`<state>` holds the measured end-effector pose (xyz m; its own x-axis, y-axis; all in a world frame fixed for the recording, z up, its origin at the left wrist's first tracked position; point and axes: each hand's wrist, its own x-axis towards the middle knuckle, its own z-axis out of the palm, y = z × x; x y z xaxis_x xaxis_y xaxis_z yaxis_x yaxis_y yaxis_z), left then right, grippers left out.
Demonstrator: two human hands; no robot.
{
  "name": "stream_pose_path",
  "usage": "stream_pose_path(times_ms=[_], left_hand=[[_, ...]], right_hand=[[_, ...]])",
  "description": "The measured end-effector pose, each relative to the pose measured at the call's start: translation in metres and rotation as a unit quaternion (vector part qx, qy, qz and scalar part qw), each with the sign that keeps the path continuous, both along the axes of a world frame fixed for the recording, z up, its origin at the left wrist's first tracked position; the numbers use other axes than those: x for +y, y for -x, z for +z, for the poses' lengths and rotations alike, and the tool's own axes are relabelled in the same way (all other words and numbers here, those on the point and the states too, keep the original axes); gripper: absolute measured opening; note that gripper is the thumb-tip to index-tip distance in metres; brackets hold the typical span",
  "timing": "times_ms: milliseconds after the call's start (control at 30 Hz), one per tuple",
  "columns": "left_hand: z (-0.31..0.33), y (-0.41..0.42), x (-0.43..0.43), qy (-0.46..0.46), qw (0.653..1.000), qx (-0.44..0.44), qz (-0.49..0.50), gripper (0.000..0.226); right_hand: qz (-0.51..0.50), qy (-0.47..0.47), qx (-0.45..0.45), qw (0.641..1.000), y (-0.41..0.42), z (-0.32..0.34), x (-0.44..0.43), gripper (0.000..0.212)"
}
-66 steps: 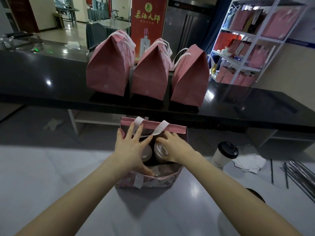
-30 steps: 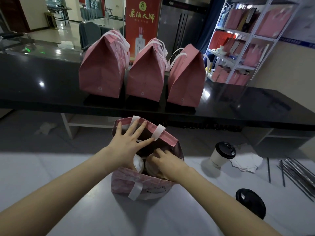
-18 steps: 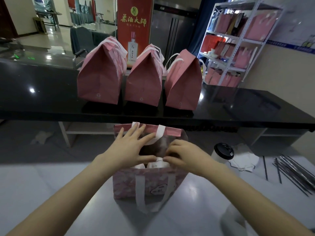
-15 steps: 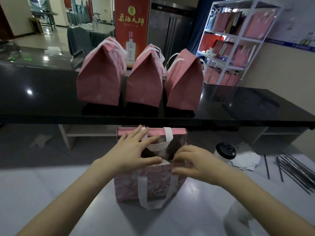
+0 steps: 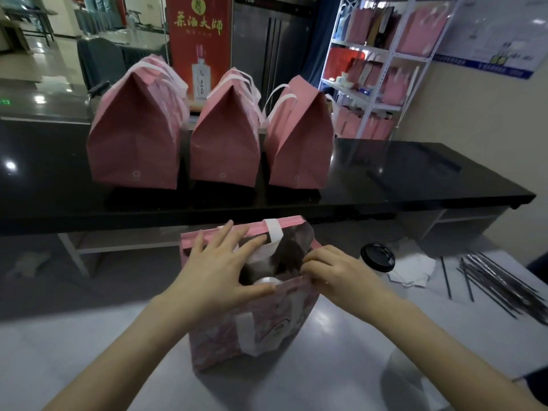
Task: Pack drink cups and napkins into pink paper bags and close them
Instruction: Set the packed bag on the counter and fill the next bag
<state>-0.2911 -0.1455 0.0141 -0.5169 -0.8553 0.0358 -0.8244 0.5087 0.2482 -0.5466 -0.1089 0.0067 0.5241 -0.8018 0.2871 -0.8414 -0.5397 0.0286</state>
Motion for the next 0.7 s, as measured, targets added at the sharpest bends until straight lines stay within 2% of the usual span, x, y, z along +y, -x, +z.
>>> stream_pose_path(times_ms=[100,167,233,300,500,600,700], left_hand=[[0.021,0.022,0.002,0.017,0.999,0.043,-0.013,0.088],[0.033,0.052,0.003,0.064,0.994,0.079,-0.028,0.067],[0.040,0.094,0.004,0.102,0.986,0.122,-0.050,0.046],[0.042,0.144,0.004,0.107,0.981,0.149,-0.068,0.035],[0.015,0.316,-0.012,0.021,0.981,0.162,-0.104,0.022],[-0.021,0.391,-0.023,-0.033,0.985,0.138,-0.103,0.021],[-0.061,0.450,-0.041,-0.084,0.987,0.094,-0.096,0.029]], right_hand=[[0.015,0.012,-0.064,0.998,0.021,0.008,0.005,0.023],[0.004,0.021,-0.096,0.995,0.046,0.015,0.008,0.025],[-0.015,0.019,-0.104,0.994,0.080,0.021,0.009,0.026],[-0.049,-0.011,-0.099,0.994,0.124,0.020,0.007,0.021],[-0.182,-0.140,-0.012,0.973,0.271,-0.010,-0.015,0.018],[-0.249,-0.167,-0.044,0.953,0.334,-0.036,-0.023,0.021],[-0.307,-0.201,-0.104,0.924,0.380,-0.065,-0.034,0.025]])
